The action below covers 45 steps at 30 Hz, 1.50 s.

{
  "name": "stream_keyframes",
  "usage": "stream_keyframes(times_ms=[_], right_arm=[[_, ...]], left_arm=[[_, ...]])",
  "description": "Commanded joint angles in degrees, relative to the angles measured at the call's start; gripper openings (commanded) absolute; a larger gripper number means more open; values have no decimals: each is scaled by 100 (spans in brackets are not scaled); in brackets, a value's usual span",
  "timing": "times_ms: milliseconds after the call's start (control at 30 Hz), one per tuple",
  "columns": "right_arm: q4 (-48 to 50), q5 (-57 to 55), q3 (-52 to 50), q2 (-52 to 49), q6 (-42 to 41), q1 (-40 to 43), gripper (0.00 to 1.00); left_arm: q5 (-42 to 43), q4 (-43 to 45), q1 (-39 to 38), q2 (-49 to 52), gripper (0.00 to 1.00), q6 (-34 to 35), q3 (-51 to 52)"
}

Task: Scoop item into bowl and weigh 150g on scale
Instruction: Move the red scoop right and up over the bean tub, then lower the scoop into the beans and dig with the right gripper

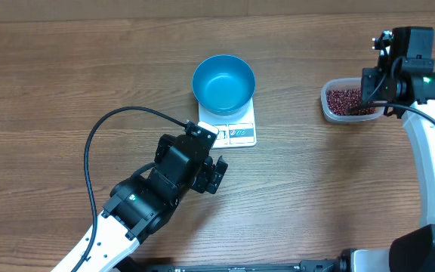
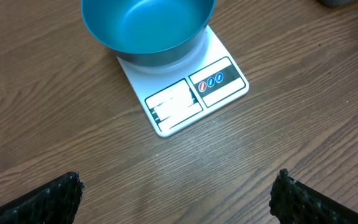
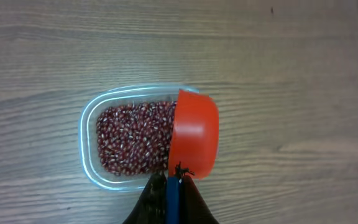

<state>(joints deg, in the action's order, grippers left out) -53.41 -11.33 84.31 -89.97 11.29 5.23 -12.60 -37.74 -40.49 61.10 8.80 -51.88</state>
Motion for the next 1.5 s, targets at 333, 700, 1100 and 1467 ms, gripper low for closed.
stream_keyframes(times_ms=[333, 700, 1100, 1467], right_arm=[[22, 4, 116, -590, 531, 24, 4], [-90, 4, 116, -1060, 533, 26, 4], [-289, 852, 114, -1366, 728, 26, 4], [-400, 1296, 114, -1368, 695, 26, 4]], left_arm=[[44, 7, 7, 35, 100, -66, 42], [44, 7, 9, 35, 100, -68, 42], [44, 7, 7, 35, 100, -68, 42], [44, 7, 9, 35, 99, -66, 42]])
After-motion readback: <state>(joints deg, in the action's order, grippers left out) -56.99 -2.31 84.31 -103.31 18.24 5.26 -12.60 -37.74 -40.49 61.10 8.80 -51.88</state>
